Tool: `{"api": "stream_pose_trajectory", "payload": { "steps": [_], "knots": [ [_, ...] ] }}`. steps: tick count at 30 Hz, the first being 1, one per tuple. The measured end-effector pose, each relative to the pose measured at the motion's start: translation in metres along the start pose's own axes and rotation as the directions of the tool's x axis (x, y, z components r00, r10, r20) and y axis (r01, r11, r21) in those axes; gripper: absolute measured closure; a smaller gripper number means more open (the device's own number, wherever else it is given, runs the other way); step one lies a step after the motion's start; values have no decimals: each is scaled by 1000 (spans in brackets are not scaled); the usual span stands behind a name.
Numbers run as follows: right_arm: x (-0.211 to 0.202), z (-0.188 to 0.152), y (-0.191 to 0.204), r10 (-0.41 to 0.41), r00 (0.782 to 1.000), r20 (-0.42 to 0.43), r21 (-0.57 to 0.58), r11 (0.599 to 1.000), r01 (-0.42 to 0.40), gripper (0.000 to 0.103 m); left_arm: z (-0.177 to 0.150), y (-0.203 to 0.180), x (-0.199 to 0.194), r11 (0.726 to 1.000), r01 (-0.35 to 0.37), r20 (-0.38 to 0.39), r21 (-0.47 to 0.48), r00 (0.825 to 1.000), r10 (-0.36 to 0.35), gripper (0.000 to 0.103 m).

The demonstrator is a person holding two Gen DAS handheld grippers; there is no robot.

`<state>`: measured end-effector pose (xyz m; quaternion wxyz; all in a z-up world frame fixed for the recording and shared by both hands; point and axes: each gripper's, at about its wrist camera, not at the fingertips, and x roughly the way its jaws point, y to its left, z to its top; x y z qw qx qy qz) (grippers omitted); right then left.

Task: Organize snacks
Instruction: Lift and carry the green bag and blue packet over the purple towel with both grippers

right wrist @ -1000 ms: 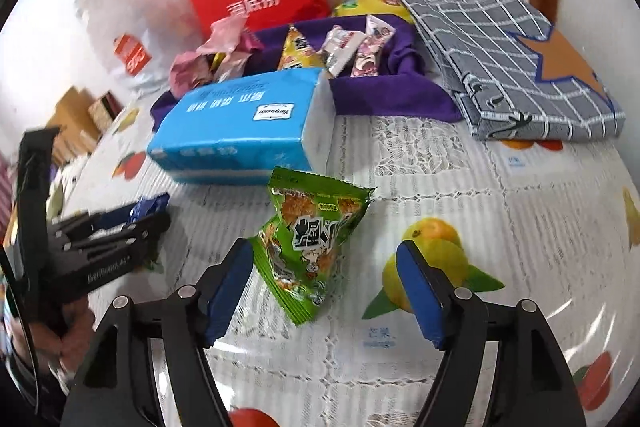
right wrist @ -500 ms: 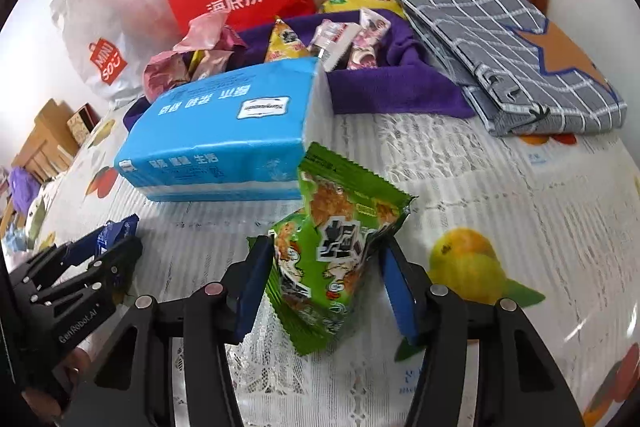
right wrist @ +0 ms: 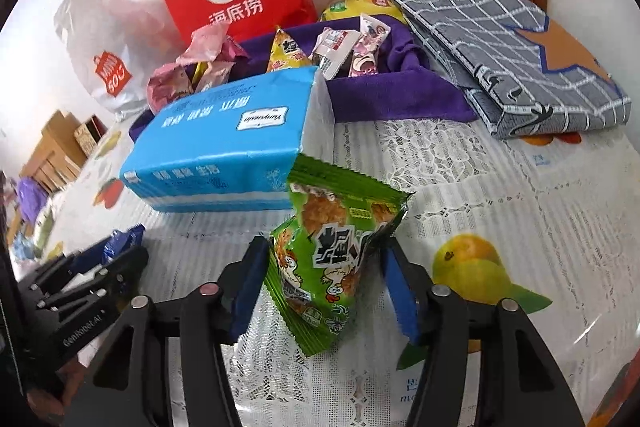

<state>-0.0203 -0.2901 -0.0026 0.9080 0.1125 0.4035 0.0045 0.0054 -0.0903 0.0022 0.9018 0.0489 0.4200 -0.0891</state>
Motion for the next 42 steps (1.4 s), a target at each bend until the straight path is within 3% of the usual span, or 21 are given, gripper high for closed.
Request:
{"api": "stream_pose_trajectory", "payload": {
  "steps": [6, 8, 12, 20, 42],
  "knots": [
    [3, 8, 1, -29, 1000, 0, 18, 999, 29, 43, 1, -4, 0, 1000, 3, -6, 10, 1000, -3, 59],
    [6, 8, 4, -31, 1000, -6, 2, 1000, 31, 54, 2, -4, 0, 1000, 6, -15, 13, 1000, -6, 60],
    [4, 7, 5, -37, 999, -2, -24, 999, 36, 59, 5, 0, 0, 1000, 29, -32, -6, 999, -29, 60],
    [-22, 10, 10, -10, 1000, 26, -55, 998, 12, 59, 9, 4, -8, 997, 66, -49, -35, 996, -68, 61],
    [-101, 29, 27, -14, 992, 125, -66, 998, 23, 59, 42, 2, -96, 991, 127, 62, -30, 990, -125, 61]
  ]
}}
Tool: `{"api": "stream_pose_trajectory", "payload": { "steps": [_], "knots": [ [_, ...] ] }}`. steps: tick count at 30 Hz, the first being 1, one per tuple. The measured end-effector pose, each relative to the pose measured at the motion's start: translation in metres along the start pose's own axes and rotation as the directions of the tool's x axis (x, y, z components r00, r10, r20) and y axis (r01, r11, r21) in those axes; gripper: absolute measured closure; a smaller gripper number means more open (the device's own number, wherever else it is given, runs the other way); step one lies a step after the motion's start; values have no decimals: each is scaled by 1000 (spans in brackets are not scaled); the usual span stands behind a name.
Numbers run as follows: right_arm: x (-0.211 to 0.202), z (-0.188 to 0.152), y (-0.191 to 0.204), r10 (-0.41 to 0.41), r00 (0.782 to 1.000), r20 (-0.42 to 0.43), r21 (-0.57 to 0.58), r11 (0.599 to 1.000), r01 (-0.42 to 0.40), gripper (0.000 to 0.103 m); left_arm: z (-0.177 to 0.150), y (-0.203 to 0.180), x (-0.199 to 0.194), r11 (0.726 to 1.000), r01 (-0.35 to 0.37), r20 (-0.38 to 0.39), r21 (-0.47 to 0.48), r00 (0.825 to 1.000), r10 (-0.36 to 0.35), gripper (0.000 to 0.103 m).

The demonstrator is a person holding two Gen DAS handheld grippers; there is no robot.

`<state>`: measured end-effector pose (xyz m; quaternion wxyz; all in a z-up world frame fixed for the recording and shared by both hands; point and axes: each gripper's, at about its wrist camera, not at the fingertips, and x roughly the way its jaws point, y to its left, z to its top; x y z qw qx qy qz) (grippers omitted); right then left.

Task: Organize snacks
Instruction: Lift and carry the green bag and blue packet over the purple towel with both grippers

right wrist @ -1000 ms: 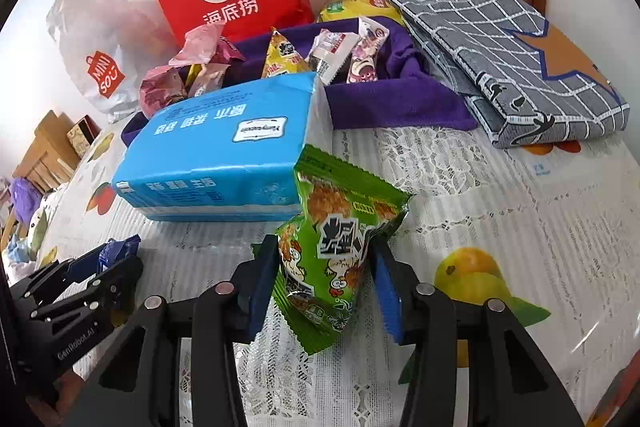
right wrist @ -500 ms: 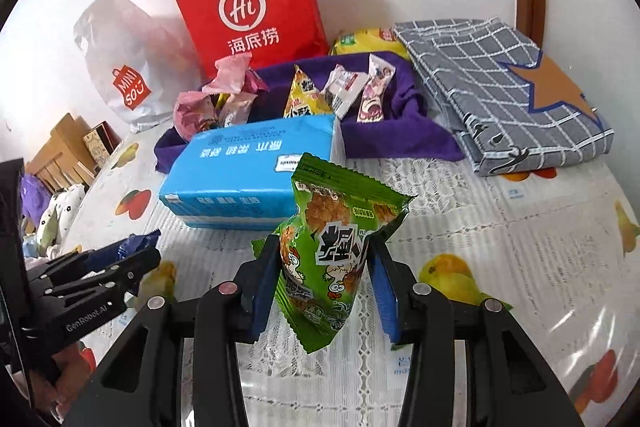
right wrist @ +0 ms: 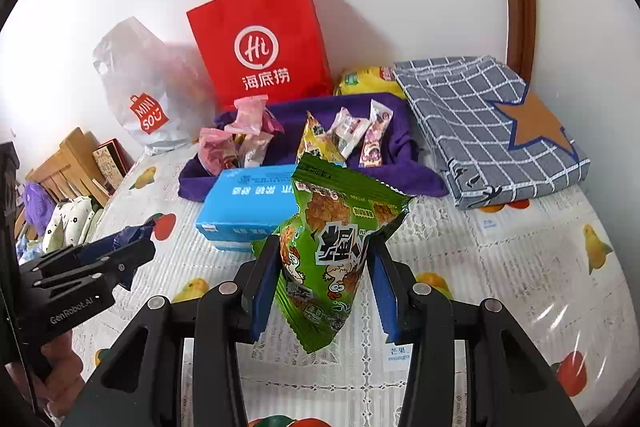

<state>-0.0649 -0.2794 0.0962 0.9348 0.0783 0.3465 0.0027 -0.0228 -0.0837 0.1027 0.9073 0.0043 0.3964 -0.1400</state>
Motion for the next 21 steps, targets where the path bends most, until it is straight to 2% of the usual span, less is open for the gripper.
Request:
{"api": "stream_pose_trajectory", "payload": {
  "steps": [12, 21],
  "knots": [
    [-28, 18, 8, -23, 999, 47, -29, 999, 24, 59, 24, -9, -32, 999, 30, 55, 14, 998, -31, 61],
    [-37, 35, 10, -41, 996, 75, -48, 998, 44, 59, 41, -12, -41, 999, 32, 85, 23, 996, -34, 61]
  ]
}}
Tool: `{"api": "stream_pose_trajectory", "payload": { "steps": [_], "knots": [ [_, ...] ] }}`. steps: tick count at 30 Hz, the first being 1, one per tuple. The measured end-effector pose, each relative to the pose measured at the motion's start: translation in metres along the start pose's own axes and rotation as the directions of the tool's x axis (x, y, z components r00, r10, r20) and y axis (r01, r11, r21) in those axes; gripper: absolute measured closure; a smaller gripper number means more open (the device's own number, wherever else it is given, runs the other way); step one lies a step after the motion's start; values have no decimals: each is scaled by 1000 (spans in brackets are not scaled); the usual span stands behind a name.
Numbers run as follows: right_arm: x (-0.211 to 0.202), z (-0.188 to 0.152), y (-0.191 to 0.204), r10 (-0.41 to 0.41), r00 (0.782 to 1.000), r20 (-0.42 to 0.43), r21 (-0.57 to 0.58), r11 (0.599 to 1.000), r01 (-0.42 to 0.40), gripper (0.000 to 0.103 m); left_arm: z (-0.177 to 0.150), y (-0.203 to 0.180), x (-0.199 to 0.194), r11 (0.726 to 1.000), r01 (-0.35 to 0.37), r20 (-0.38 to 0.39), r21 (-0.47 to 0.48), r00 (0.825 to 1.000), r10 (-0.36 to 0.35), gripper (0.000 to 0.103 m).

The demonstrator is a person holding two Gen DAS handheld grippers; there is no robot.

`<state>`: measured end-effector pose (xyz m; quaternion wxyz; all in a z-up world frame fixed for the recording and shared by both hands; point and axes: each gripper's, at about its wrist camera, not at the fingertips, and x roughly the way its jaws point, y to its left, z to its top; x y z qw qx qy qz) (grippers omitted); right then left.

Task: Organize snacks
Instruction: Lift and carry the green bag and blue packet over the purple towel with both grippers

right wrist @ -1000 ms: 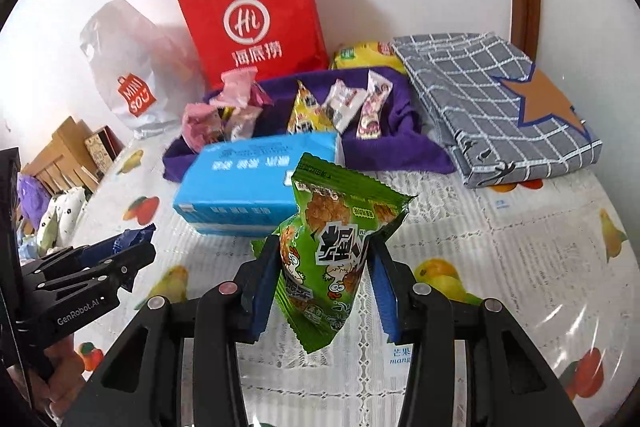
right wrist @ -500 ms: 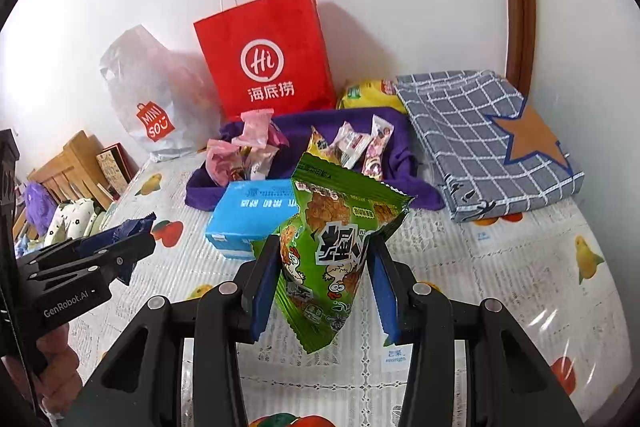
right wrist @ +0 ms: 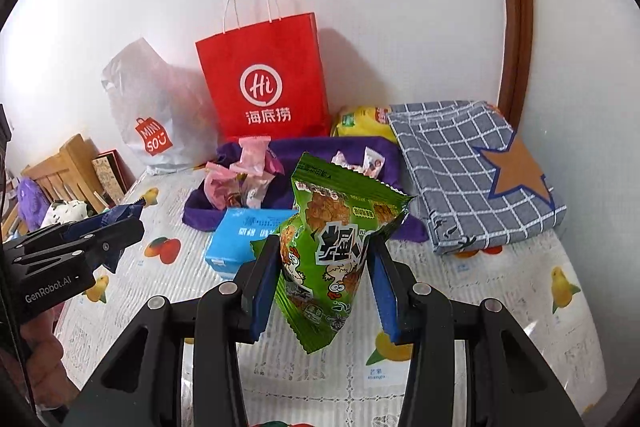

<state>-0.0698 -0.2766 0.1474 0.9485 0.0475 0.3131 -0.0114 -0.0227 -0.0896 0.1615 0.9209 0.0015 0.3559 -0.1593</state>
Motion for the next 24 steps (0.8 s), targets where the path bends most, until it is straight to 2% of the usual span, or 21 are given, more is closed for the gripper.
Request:
{"api": "stream_pose_trajectory", "payload": {
  "steps": [24],
  "knots": [
    [14, 46, -1, -33, 999, 32, -23, 999, 33, 59, 42, 1, 16, 1000, -13, 34, 9, 999, 13, 61]
  ]
}}
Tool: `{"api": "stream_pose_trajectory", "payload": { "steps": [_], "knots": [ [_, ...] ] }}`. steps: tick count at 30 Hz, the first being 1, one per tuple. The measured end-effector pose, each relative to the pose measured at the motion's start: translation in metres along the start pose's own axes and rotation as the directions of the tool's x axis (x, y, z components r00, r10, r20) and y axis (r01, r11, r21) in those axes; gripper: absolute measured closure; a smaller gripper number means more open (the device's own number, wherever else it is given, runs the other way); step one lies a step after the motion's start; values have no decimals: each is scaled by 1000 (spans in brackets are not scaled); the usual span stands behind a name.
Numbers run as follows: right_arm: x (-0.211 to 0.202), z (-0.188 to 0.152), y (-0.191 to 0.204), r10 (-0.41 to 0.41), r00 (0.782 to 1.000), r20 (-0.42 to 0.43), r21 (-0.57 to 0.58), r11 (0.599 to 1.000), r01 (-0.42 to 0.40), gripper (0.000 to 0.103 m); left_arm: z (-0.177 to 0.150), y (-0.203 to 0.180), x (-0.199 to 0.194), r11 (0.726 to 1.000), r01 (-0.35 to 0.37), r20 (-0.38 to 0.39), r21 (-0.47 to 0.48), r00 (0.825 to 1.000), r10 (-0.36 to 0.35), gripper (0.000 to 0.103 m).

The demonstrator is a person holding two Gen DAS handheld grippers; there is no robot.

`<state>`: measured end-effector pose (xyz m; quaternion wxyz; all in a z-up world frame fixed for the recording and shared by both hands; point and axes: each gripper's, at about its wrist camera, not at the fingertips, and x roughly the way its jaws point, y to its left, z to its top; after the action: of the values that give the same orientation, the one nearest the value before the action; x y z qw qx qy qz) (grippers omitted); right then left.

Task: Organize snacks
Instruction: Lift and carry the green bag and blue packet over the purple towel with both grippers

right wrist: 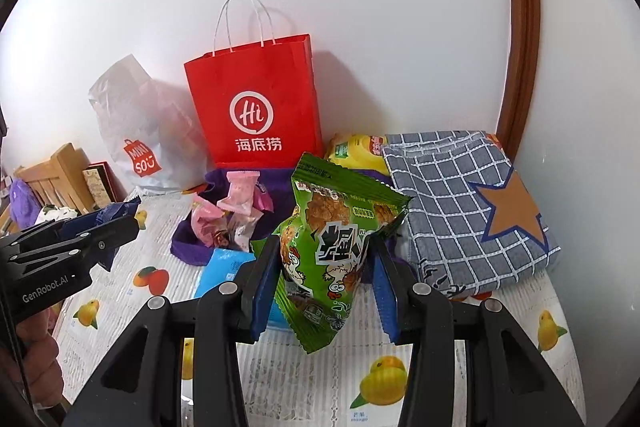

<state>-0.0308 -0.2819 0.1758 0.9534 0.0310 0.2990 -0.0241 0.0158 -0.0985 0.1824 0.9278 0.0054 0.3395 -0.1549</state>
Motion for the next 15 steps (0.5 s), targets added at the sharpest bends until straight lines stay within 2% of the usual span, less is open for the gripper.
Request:
{"api": "stream_pose_trajectory", "payload": {
  "steps": [15],
  "knots": [
    [28, 21, -5, -5, 1000, 0, -2, 1000, 5, 59, 21, 3, 26, 1000, -18, -14, 14, 1000, 18, 61]
  ]
}}
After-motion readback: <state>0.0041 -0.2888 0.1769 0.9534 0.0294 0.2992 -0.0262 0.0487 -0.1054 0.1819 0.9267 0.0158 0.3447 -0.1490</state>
